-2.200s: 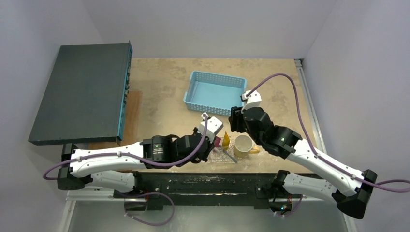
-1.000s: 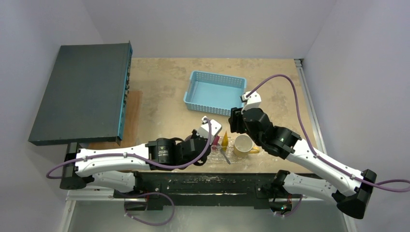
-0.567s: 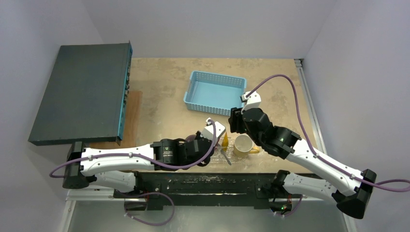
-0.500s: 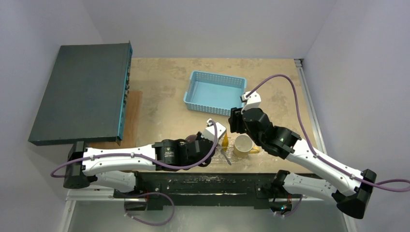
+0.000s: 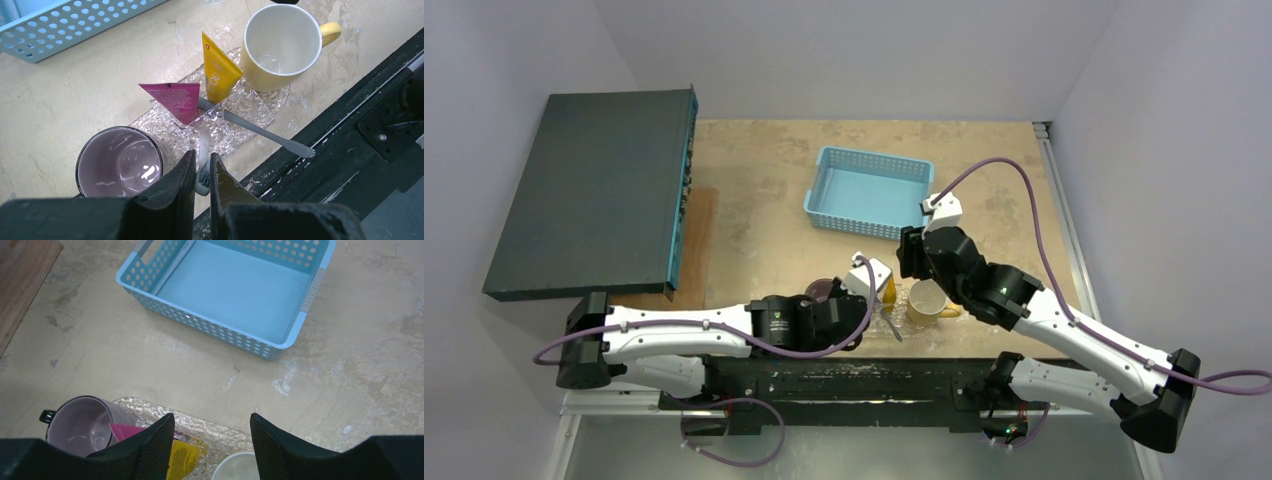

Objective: Prepare toiletry sets of a toothbrush and toothpaste on the tray

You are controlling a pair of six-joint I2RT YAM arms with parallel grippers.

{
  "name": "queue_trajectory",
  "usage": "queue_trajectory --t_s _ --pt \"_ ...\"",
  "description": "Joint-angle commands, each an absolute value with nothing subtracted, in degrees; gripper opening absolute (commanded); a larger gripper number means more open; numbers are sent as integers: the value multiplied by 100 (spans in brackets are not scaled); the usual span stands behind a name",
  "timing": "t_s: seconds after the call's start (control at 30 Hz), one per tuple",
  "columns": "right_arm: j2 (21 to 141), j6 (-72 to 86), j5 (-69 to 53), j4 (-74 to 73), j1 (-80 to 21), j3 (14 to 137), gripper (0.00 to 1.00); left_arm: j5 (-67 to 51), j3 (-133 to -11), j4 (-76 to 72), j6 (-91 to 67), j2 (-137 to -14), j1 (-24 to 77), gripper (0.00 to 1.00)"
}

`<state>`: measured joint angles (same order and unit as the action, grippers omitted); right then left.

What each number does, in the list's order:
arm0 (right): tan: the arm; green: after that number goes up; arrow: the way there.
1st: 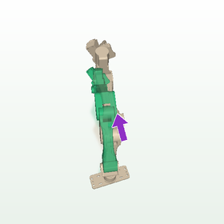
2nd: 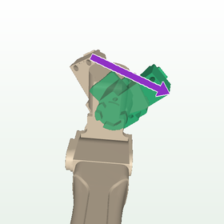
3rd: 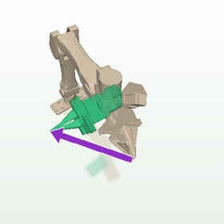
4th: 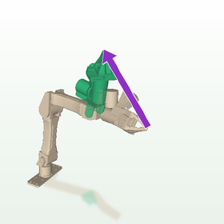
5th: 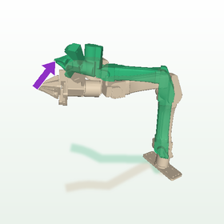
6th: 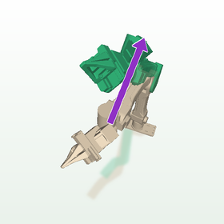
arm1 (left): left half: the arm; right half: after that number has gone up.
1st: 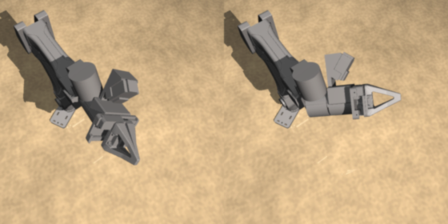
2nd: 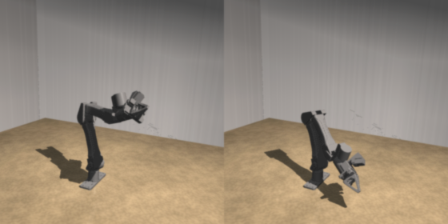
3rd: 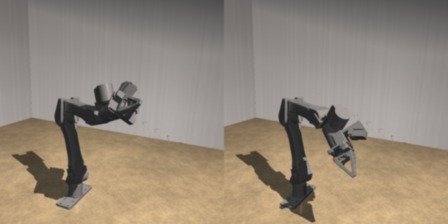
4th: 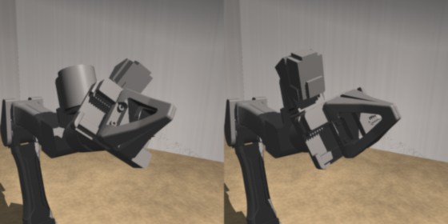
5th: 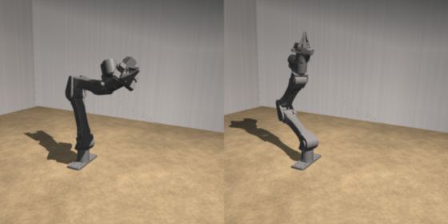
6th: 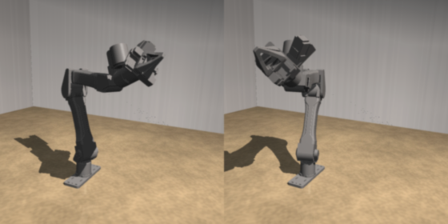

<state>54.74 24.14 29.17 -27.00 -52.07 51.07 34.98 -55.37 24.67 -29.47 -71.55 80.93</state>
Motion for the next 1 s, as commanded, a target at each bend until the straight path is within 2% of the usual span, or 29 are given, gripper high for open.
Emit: queue_trajectory --t_s 0.0,0.27,0.73,0.87,0.97 --pt "5414 2522 3015 -2566 -5203 5084 59 3827 -5457 1980 -3032 -7061 8201 0" --pt "5414 2540 3015 -2632 -5203 5089 60 4074 -5421 1792 -3082 -7249 8385 0" --pt "5427 2575 3005 -2615 -5203 5069 62 4672 -5513 2304 -3376 -7556 8761 0" --pt "5440 2574 2997 -2626 -5203 5072 62 4674 -5480 2328 -3482 -7563 8771 3" --pt "5432 2591 2997 -2634 -5203 5053 62 4638 -5443 2342 -3567 -7567 8780 9"
